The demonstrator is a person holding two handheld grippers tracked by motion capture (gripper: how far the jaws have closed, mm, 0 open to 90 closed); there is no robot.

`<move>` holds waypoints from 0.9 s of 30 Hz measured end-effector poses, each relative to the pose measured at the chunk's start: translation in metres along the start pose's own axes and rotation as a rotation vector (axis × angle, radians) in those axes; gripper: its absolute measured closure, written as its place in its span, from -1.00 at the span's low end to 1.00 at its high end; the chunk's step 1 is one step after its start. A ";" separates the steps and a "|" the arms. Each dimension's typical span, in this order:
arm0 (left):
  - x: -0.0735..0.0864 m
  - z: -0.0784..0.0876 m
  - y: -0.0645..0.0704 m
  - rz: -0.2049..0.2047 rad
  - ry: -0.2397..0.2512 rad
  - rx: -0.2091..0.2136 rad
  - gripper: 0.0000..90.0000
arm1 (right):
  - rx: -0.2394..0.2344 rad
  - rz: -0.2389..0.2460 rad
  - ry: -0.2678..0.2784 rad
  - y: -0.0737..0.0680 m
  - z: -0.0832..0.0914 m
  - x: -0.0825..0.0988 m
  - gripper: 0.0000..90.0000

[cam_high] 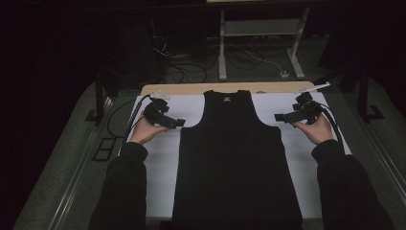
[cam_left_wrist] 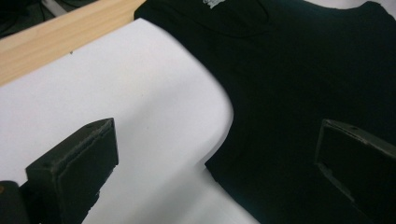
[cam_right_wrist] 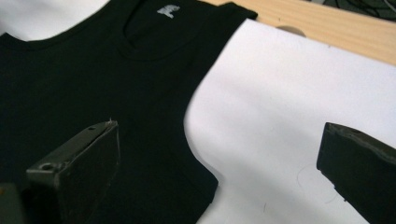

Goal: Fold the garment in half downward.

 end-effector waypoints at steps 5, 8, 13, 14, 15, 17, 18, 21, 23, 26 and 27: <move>0.004 -0.007 -0.001 -0.010 -0.023 0.001 -1.00 | 0.002 -0.006 -0.030 0.003 -0.008 0.006 -1.00; 0.005 -0.011 -0.001 -0.004 -0.026 0.003 -1.00 | 0.007 0.004 -0.040 0.003 -0.010 0.008 -1.00; 0.014 -0.024 -0.001 -0.007 -0.067 0.010 -1.00 | -0.001 0.000 -0.056 0.005 -0.016 0.012 -1.00; 0.015 -0.026 -0.001 -0.008 -0.075 0.009 -1.00 | -0.002 -0.002 -0.057 0.005 -0.017 0.013 -1.00; 0.016 -0.027 -0.001 -0.008 -0.077 0.010 -1.00 | -0.007 -0.001 -0.060 0.005 -0.018 0.014 -1.00; 0.017 -0.029 -0.002 0.009 -0.083 0.011 -1.00 | -0.016 -0.006 -0.072 0.004 -0.019 0.016 -1.00; 0.018 -0.030 -0.002 0.021 -0.085 0.012 -1.00 | -0.020 -0.005 -0.075 0.004 -0.020 0.017 -1.00; 0.021 -0.031 -0.002 0.024 -0.101 0.015 -1.00 | -0.033 -0.009 -0.093 0.003 -0.025 0.021 -1.00; 0.023 -0.032 -0.003 0.023 -0.116 0.010 -1.00 | -0.041 -0.008 -0.105 0.001 -0.028 0.023 -1.00; 0.026 -0.032 -0.004 -0.006 -0.135 -0.006 -1.00 | -0.075 0.002 -0.121 -0.002 -0.031 0.026 -0.85; 0.027 -0.032 -0.003 -0.001 -0.138 -0.003 -1.00 | -0.082 0.005 -0.127 -0.003 -0.033 0.028 -0.85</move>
Point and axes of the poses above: each handheld gripper's, and its own axes: z roughly backward along the jaws, x roughly out of its underside, y roughly to its right, the point moved 10 cm from there along -z, roughly forward along the jaws, and after that the axes turned 12 degrees about z, right-handed, at the moved point
